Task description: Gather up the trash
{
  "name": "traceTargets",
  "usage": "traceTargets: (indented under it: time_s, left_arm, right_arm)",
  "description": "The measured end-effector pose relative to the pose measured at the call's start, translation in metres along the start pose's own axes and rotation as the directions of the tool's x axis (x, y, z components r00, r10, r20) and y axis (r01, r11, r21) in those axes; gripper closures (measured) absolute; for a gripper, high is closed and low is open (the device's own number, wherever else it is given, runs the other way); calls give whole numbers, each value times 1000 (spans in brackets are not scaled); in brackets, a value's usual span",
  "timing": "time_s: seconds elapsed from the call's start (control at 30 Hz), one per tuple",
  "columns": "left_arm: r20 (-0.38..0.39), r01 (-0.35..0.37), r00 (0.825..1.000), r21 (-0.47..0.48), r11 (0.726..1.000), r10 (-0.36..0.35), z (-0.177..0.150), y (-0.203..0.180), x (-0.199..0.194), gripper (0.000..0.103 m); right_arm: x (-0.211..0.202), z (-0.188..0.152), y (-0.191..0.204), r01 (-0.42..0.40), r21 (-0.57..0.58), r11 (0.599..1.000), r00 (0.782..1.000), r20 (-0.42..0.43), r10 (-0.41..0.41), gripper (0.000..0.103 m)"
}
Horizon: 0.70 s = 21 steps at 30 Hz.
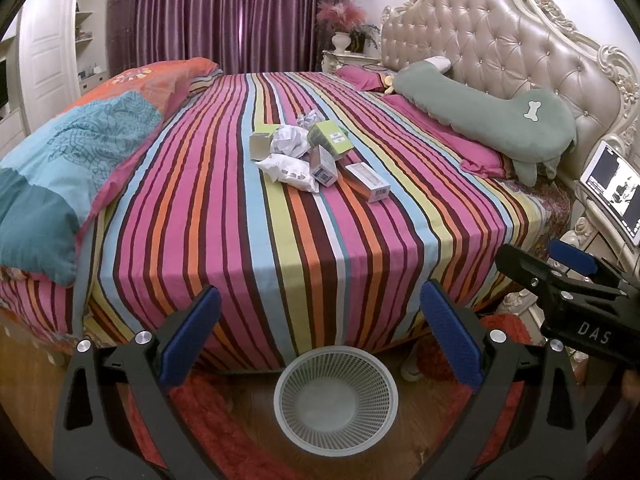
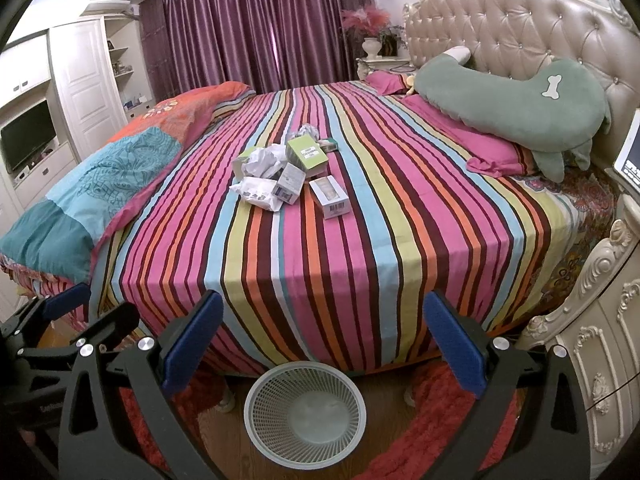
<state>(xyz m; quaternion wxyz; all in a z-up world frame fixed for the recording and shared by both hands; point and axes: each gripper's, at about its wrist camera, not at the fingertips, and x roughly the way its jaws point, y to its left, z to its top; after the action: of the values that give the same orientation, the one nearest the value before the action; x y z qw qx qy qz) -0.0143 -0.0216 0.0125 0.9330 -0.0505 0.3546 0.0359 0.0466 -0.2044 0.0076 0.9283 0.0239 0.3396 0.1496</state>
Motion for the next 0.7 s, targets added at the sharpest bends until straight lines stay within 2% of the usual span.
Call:
traceTargets:
  time_s: [0.7]
  left_arm:
    - [-16,4,1000,2,1000,-4,-8,-2,5,6]
  right_arm:
    - [0,-1,1,2,-2,1000,1000,0,-2,7]
